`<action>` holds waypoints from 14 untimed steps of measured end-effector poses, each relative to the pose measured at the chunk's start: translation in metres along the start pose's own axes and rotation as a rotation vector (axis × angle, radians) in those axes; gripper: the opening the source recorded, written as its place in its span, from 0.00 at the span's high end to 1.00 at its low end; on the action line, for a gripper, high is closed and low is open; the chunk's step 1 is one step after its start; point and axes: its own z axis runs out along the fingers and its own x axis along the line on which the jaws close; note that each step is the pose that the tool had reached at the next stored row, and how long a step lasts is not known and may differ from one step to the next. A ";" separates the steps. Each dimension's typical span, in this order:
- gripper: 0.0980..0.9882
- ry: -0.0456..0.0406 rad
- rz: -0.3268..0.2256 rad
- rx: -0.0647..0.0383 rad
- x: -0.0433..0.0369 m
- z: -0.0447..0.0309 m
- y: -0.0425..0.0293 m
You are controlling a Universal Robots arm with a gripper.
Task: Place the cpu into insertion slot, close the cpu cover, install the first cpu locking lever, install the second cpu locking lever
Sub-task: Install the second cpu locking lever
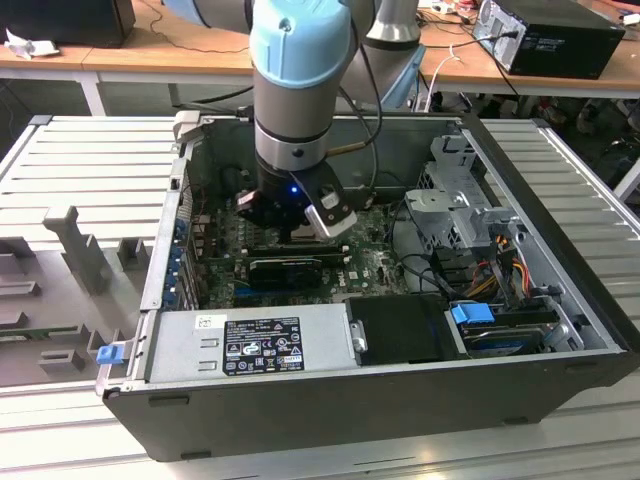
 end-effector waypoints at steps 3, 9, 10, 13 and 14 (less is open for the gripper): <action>0.99 -0.0018 -0.001 -0.026 0.0013 0.0008 -0.0022; 0.99 -0.0037 -0.001 -0.052 0.0041 0.0064 -0.0097; 0.99 -0.0039 -0.001 -0.056 0.0056 0.0078 -0.0114; 0.99 -0.0049 -0.001 -0.072 0.0106 0.0129 -0.0146; 0.99 -0.0050 -0.002 -0.073 0.0117 0.0141 -0.0149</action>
